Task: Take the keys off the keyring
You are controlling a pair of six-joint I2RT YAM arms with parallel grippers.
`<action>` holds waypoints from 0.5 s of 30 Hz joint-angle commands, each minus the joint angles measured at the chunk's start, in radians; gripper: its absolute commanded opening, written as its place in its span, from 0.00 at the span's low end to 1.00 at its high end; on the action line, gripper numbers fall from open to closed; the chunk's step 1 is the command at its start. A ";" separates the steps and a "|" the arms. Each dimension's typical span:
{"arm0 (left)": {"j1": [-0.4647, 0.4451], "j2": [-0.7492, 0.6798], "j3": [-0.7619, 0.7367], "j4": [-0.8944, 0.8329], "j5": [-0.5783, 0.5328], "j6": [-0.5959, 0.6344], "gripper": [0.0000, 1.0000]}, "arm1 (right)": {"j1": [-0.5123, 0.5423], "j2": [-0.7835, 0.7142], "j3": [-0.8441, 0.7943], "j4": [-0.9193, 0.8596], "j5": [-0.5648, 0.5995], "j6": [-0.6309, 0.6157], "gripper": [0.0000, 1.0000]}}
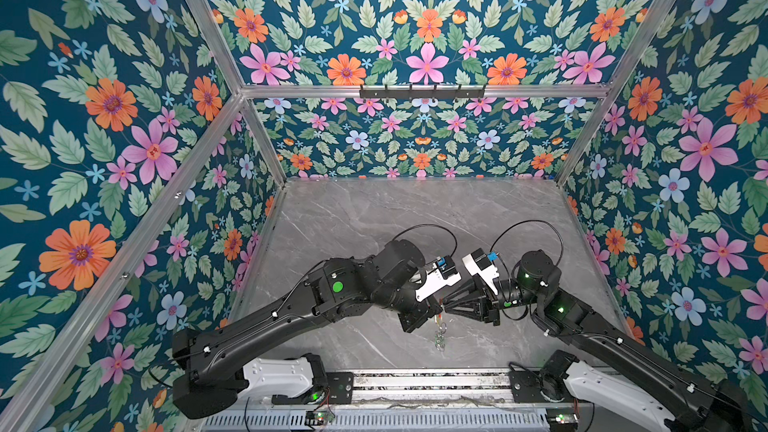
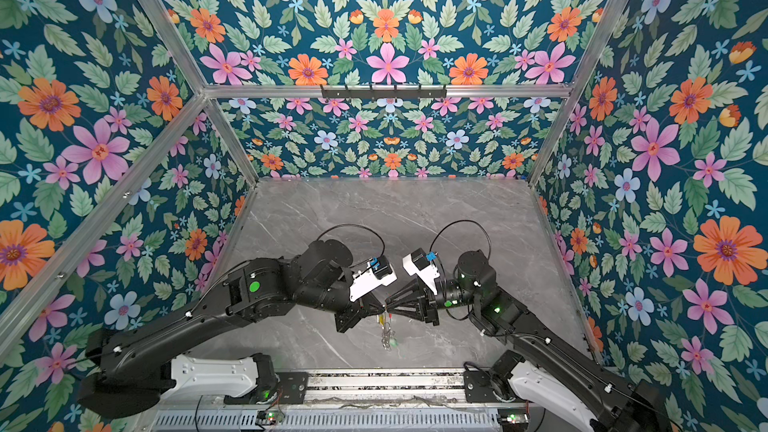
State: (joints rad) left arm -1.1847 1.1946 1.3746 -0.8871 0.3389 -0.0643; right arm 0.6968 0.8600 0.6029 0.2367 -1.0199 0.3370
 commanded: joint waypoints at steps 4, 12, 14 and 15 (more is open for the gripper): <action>-0.001 -0.004 0.001 0.022 0.002 0.015 0.00 | 0.001 0.004 0.001 0.053 -0.039 0.014 0.18; -0.002 -0.010 0.001 0.031 -0.004 0.014 0.00 | 0.008 0.008 0.003 0.050 -0.043 0.014 0.16; -0.001 -0.010 0.000 0.034 -0.001 0.014 0.00 | 0.008 0.012 0.003 0.050 -0.044 0.014 0.15; -0.002 -0.010 0.001 0.034 -0.001 0.014 0.00 | 0.008 0.013 0.005 0.049 -0.045 0.015 0.15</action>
State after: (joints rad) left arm -1.1854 1.1877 1.3743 -0.8860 0.3386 -0.0605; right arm 0.7036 0.8707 0.6029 0.2569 -1.0466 0.3473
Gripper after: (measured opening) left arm 0.056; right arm 0.147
